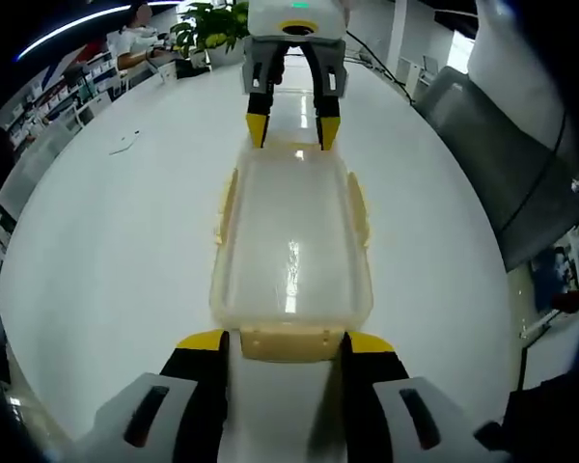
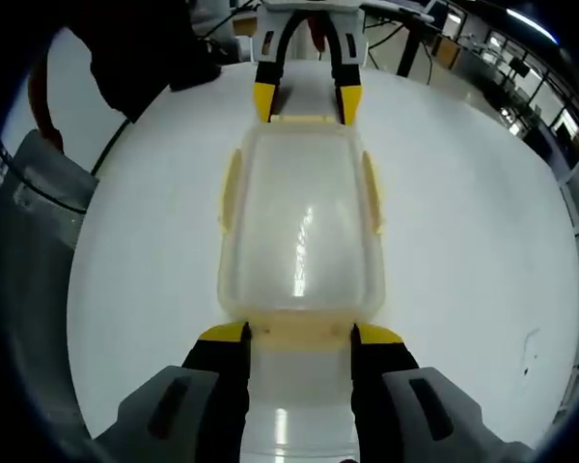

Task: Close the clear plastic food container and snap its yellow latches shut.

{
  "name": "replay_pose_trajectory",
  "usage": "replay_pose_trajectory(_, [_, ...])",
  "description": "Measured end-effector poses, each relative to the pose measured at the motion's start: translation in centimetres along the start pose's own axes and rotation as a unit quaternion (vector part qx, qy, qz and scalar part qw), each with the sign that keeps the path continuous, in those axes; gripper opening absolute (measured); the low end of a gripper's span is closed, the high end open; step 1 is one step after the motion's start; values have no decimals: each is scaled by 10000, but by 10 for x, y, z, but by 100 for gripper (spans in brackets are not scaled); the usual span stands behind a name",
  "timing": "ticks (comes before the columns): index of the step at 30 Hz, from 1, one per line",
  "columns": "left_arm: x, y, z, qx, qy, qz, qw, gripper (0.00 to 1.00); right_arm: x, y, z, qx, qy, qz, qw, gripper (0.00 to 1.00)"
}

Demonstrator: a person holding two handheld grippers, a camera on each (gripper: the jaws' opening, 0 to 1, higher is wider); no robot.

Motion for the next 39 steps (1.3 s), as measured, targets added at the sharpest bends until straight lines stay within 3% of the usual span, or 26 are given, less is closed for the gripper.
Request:
replay_pose_trajectory(2, [2, -1, 1, -39, 4, 2, 10000, 47, 0, -1, 1, 1, -11, 13, 10000, 38])
replay_pose_trajectory(7, [1, 1, 0, 0, -41, 17, 10000, 46, 1, -1, 2, -1, -10, 3, 10000, 38])
replay_pose_trajectory(14, [-4, 2, -3, -24, -76, -26, 10000, 34, 1, 0, -1, 0, 8, -15, 10000, 38])
replay_pose_trajectory(26, [-6, 0, -6, -22, -2, 0, 10000, 33, 1, -1, 2, 10, 38, -19, 10000, 35])
replay_pose_trajectory(30, [-4, 1, -4, -20, -41, -191, 9998, 33, 3, 1, -1, -75, 192, -65, 9998, 35])
replay_pose_trajectory(39, [1, 31, -2, 72, -14, -273, 9996, 33, 13, 24, -6, -99, 235, 99, 9996, 35])
Point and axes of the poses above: the point that each gripper's makers call its tool centre point, and the gripper's own axes: y roughly backward along the fingers, z roughly to its right, x roughly out of its top, the point moved 10 cm from there along y, roughly backward along the fingers, and after that the axes turned 7 degrees about -z, right-handed, at the moved point
